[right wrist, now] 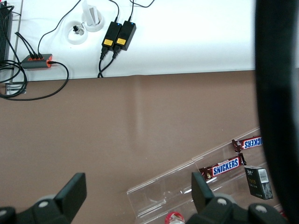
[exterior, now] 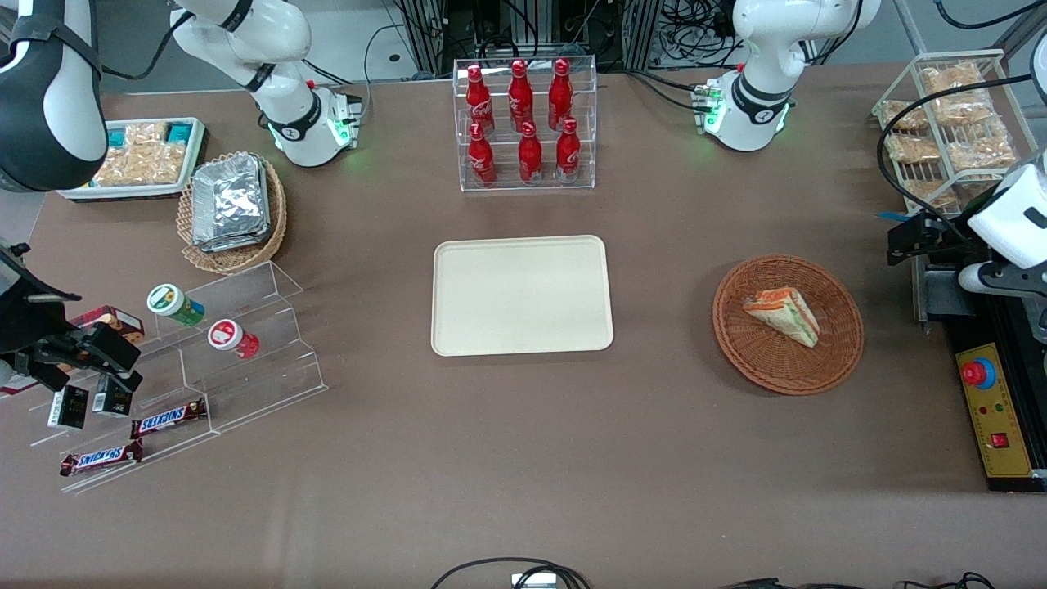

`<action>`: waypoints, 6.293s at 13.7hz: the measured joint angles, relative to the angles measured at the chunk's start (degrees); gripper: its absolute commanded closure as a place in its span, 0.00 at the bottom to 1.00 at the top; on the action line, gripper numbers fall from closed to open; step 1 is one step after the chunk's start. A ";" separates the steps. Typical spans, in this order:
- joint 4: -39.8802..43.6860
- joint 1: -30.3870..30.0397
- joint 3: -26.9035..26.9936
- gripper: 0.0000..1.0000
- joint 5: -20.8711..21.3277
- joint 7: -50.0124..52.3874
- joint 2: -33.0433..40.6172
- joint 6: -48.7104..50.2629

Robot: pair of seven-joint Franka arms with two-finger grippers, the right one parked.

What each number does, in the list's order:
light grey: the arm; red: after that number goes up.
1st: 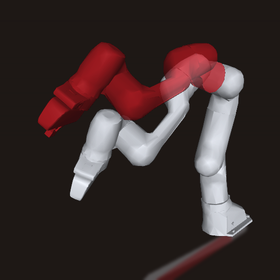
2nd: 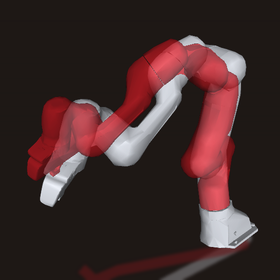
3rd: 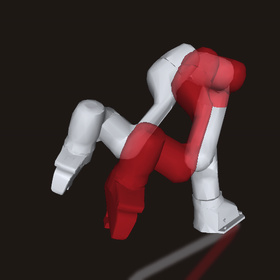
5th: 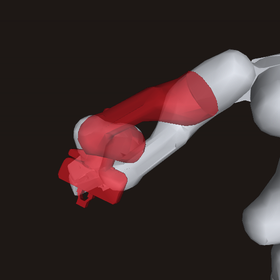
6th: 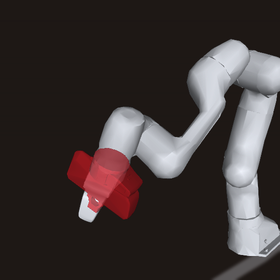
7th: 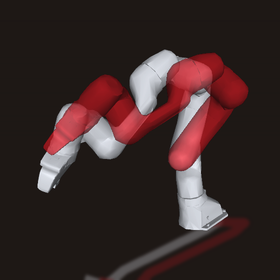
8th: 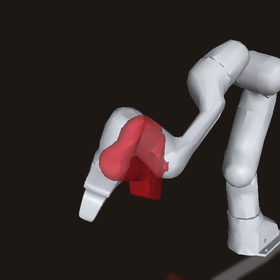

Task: Place sandwich from basket to tray
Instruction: 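Move the left gripper over the wicker basket holding the sandwich, then lower the open left gripper onto the wrapped sandwich in the basket, then close the left gripper on the sandwich and lift it, then carry the held sandwich with the left gripper over the cream tray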

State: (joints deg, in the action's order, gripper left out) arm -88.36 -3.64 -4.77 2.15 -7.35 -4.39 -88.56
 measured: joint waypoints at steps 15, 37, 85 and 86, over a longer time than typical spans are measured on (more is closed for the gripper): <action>-25.64 -0.09 0.08 0.00 0.13 21.61 5.06 -16.63; -49.18 0.46 -0.24 0.01 0.13 52.32 -4.21 -55.78; -13.28 44.31 -3.67 0.86 5.23 50.61 -23.40 -29.01; -13.25 44.71 -3.66 0.86 6.32 51.91 -24.31 -29.54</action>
State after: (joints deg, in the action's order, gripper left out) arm -101.62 41.06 -8.44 8.47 44.56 -28.70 -118.10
